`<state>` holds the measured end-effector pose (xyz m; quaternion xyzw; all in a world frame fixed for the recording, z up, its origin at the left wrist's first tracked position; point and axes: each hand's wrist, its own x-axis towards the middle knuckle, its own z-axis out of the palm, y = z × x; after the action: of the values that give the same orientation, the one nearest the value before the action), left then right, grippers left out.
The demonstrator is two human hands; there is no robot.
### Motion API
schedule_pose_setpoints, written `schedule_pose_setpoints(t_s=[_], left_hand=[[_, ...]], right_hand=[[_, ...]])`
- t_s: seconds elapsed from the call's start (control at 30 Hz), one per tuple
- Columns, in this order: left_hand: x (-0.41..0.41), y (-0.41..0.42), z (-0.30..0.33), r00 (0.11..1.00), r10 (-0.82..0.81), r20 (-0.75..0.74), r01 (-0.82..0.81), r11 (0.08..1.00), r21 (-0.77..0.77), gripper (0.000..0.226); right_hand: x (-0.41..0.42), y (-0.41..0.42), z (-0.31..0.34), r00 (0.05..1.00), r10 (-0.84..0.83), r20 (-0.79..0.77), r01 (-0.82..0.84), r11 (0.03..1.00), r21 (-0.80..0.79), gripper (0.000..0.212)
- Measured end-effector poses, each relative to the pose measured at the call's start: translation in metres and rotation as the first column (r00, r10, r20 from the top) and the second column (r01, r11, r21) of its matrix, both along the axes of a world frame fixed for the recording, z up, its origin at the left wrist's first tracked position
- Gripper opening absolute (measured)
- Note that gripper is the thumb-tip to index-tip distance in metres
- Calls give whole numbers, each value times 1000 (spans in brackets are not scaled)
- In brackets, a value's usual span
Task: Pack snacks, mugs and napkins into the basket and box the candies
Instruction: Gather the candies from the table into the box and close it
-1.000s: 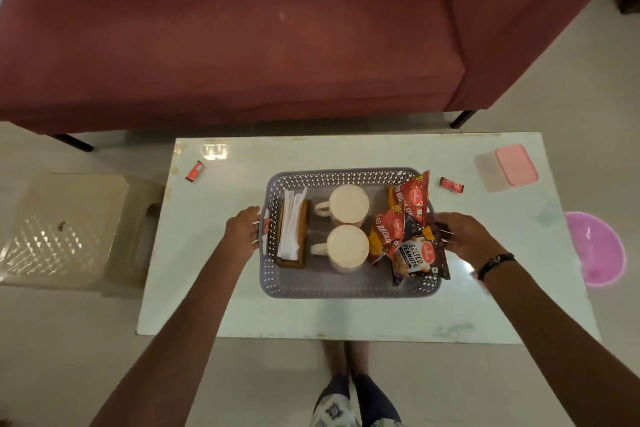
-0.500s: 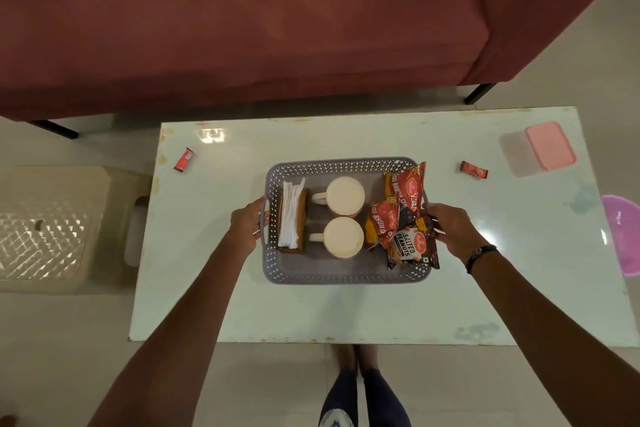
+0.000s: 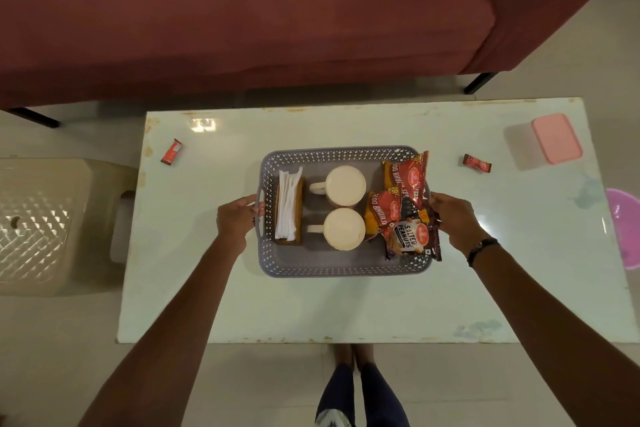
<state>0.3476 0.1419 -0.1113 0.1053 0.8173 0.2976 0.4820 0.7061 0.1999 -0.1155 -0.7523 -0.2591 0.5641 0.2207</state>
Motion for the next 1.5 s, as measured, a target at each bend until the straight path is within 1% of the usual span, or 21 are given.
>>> schedule_pose_setpoints(t_s=[0.17, 0.23, 0.33, 0.37, 0.43, 0.47, 0.53, 0.6, 0.67, 0.73, 0.83, 0.97, 1.07, 1.17, 1.27, 1.3, 1.37, 1.43, 1.5], left_hand=[[-1, 3, -2, 1000, 8, 6, -8, 999, 35, 29], [-1, 2, -5, 1000, 8, -18, -7, 999, 34, 27], [2, 0, -5, 998, -10, -69, 12, 999, 32, 27], [4, -1, -4, 993, -42, -112, 45, 998, 31, 28], [15, -8, 1, 958, -136, -254, 147, 989, 26, 32], [22, -13, 4, 934, -148, -325, 171, 984, 43, 35], [36, -20, 10, 892, -107, -439, 179, 976, 126, 37], [56, -23, 19, 856, -84, -510, 229, 946, 229, 36], [84, -24, 31, 847, -109, -521, 301, 905, 301, 34], [119, -24, 42, 847, -156, -508, 372, 857, 357, 33], [176, -19, 47, 845, -223, -486, 445, 796, 410, 32], [250, -1, 49, 845, -326, -424, 506, 745, 435, 28], [308, 14, 44, 849, -387, -359, 522, 721, 456, 27], [364, 29, 34, 873, -416, -255, 488, 755, 438, 30], [411, 46, 23, 905, -407, -127, 421, 806, 417, 30], [425, 52, 21, 912, -401, -92, 401, 820, 409, 30], [447, 64, 14, 927, -376, -15, 351, 849, 394, 29], [465, 76, 10, 937, -340, 79, 284, 874, 393, 28], [478, 86, 4, 938, -311, 153, 234, 894, 382, 28]], right_hand=[[0, -2, -4, 1000, -7, -14, 7, 1000, 7, 25], [-1, -2, -5, 1000, 2, 21, -3, 1000, 15, 25], [-1, -2, -6, 992, 59, 112, -65, 997, 51, 25], [-1, -3, -5, 987, 80, 142, -88, 995, 56, 25], [-2, -6, -2, 975, 110, 191, -126, 989, 74, 26], [-3, -8, 0, 967, 119, 225, -143, 985, 95, 26], [-4, -13, 6, 937, 106, 332, -168, 972, 162, 27], [-1, -17, 10, 907, 66, 417, -189, 947, 261, 28], [5, -23, 14, 899, 45, 436, -222, 904, 365, 25], [15, -29, 17, 909, 17, 417, -218, 871, 440, 23], [35, -37, 21, 916, -5, 401, -208, 849, 486, 23], [78, -30, 15, 927, -11, 375, -188, 852, 489, 26], [120, -19, 12, 922, 0, 387, -203, 852, 483, 28], [165, -1, 9, 904, 26, 426, -244, 850, 467, 27], [204, 20, 4, 866, 85, 493, -327, 842, 430, 27], [215, 27, 0, 842, 112, 528, -372, 829, 417, 28], [235, 42, -8, 765, 175, 620, -484, 791, 374, 32], [250, 59, -18, 694, 225, 684, -564, 760, 323, 41], [258, 76, -29, 648, 261, 715, -612, 738, 284, 53]])
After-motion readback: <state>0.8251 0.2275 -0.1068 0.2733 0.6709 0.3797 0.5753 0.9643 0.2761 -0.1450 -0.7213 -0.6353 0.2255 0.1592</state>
